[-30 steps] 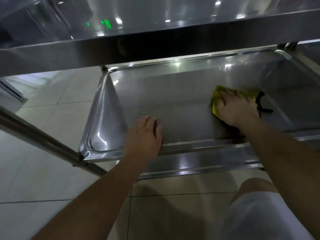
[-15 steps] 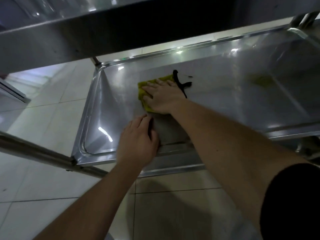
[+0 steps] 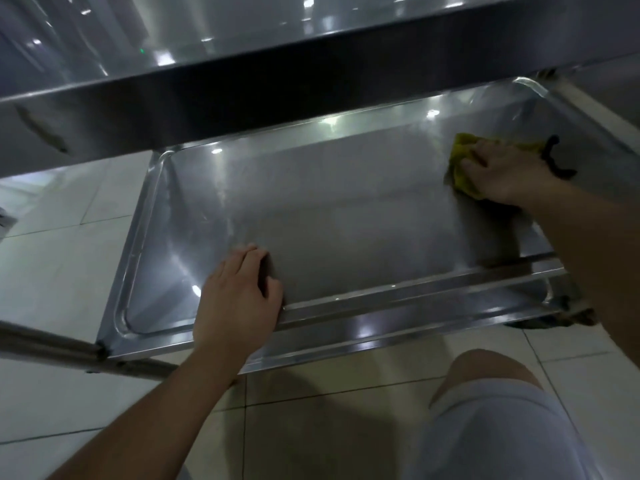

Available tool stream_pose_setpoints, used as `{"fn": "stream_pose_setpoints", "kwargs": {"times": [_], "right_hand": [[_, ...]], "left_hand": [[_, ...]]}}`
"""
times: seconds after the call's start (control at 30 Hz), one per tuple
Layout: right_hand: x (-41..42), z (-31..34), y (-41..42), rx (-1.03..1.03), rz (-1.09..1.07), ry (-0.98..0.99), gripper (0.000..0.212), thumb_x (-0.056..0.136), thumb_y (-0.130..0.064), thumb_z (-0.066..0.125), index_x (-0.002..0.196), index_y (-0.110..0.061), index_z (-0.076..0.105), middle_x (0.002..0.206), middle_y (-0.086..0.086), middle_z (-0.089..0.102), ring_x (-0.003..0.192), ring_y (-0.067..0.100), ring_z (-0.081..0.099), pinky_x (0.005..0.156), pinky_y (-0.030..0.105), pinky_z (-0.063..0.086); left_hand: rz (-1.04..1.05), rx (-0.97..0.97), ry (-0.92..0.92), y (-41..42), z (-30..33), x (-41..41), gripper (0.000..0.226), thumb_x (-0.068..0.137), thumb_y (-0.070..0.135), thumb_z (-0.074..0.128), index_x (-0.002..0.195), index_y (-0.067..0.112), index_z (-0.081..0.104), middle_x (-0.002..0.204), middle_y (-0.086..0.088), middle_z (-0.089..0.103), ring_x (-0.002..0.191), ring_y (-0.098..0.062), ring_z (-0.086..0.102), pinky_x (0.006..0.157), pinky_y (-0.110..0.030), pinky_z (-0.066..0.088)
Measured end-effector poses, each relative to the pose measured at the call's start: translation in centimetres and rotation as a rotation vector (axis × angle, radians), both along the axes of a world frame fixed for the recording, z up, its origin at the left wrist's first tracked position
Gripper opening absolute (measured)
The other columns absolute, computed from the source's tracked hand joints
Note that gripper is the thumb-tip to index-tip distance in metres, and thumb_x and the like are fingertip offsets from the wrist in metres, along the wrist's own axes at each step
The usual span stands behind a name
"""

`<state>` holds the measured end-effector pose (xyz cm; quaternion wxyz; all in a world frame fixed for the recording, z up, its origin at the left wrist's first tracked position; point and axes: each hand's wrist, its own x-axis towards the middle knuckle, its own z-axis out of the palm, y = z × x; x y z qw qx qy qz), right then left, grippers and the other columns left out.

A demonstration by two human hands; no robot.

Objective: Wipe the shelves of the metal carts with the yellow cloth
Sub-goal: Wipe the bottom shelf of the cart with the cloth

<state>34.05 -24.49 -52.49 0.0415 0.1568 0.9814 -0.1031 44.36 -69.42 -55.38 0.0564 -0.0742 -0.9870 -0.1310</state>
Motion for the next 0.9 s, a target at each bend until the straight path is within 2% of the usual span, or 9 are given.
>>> {"fn": "stream_pose_setpoints", "kwargs": {"times": [0.07,0.13,0.2,0.27,0.4,0.5,0.7,0.8,0.9], "right_hand": [[1.8,-0.2,-2.1,0.016,0.028,0.045,0.068,0.098,-0.065,0.026,0.151,-0.027,0.045,0.161,0.007,0.042,0.145,0.033,0.041,0.119,0.051,0.033],[3.7,0.0,-5.9,0.034,0.118,0.081,0.058,0.102,-0.058,0.031,0.149,-0.028,0.049,0.16,0.004,0.045,0.144,0.03,0.043,0.118,0.048,0.034],[5.6,-0.2,-10.9,0.042,0.226,0.104,0.054,0.104,-0.054,0.034,0.151,-0.032,0.047,0.162,-0.004,0.042,0.149,0.025,0.039,0.119,0.047,0.029],[7.5,-0.5,-16.4,0.009,0.322,0.084,0.057,0.102,-0.056,0.029,0.154,-0.038,0.042,0.166,-0.012,0.034,0.154,0.02,0.029,0.121,0.047,0.021],[10.5,-1.3,-22.8,-0.047,0.497,0.065,0.058,0.103,-0.057,0.026,0.159,-0.041,0.032,0.17,-0.015,0.022,0.158,0.017,0.016,0.126,0.049,0.008],[11.0,-1.3,-21.4,0.002,0.525,0.075,0.058,0.105,-0.058,0.027,0.161,-0.042,0.028,0.17,-0.016,0.02,0.159,0.016,0.014,0.126,0.048,0.006],[12.4,-1.4,-10.4,0.103,0.371,0.039,0.081,0.088,-0.069,0.0,0.161,-0.044,0.025,0.17,-0.018,0.019,0.158,0.015,0.016,0.125,0.046,0.013],[12.3,-1.2,-4.0,0.127,0.211,-0.009,0.07,0.098,-0.067,0.009,0.162,-0.042,0.021,0.171,-0.016,0.016,0.158,0.016,0.014,0.126,0.048,0.013],[11.8,-1.2,-3.1,0.107,0.1,-0.038,0.063,0.104,-0.061,0.019,0.163,-0.04,0.017,0.172,-0.014,0.012,0.159,0.019,0.01,0.126,0.052,0.011]], "left_hand": [[0.0,-0.005,-0.001,0.0,-0.1,-0.1,0.046,0.098,0.034,0.052,0.142,0.02,0.053,0.145,-0.003,0.056,0.126,-0.024,0.054,0.109,-0.045,0.046],[-0.008,-0.017,0.002,0.1,-0.1,-0.2,0.045,0.098,0.034,0.052,0.141,0.019,0.054,0.141,-0.004,0.057,0.123,-0.025,0.055,0.106,-0.046,0.048],[-0.009,-0.014,0.007,0.1,0.0,-0.2,0.043,0.098,0.031,0.053,0.139,0.019,0.055,0.139,-0.005,0.058,0.123,-0.025,0.056,0.105,-0.047,0.048],[-0.014,-0.009,0.022,0.1,0.1,-0.1,0.042,0.098,0.03,0.051,0.137,0.017,0.056,0.139,-0.006,0.059,0.123,-0.027,0.056,0.106,-0.047,0.047],[-0.034,0.013,0.041,-0.1,0.2,0.0,0.049,0.097,0.034,0.036,0.135,0.014,0.059,0.138,-0.009,0.06,0.124,-0.031,0.056,0.105,-0.048,0.046],[-0.055,0.005,0.032,-0.2,0.3,-0.1,0.048,0.097,0.033,0.036,0.135,0.014,0.058,0.135,-0.011,0.061,0.12,-0.032,0.056,0.104,-0.048,0.046],[-0.037,0.009,0.024,0.1,0.6,0.2,0.033,0.103,0.025,0.047,0.134,0.016,0.056,0.133,-0.008,0.06,0.118,-0.029,0.056,0.101,-0.049,0.049],[-0.017,-0.014,0.022,0.5,0.9,0.1,0.039,0.098,0.034,0.039,0.128,0.018,0.057,0.129,-0.007,0.061,0.114,-0.03,0.056,0.097,-0.049,0.05],[0.006,-0.036,0.01,0.8,1.0,0.3,0.045,0.094,0.038,0.036,0.127,0.018,0.058,0.129,-0.007,0.061,0.116,-0.031,0.056,0.096,-0.047,0.049]]}}
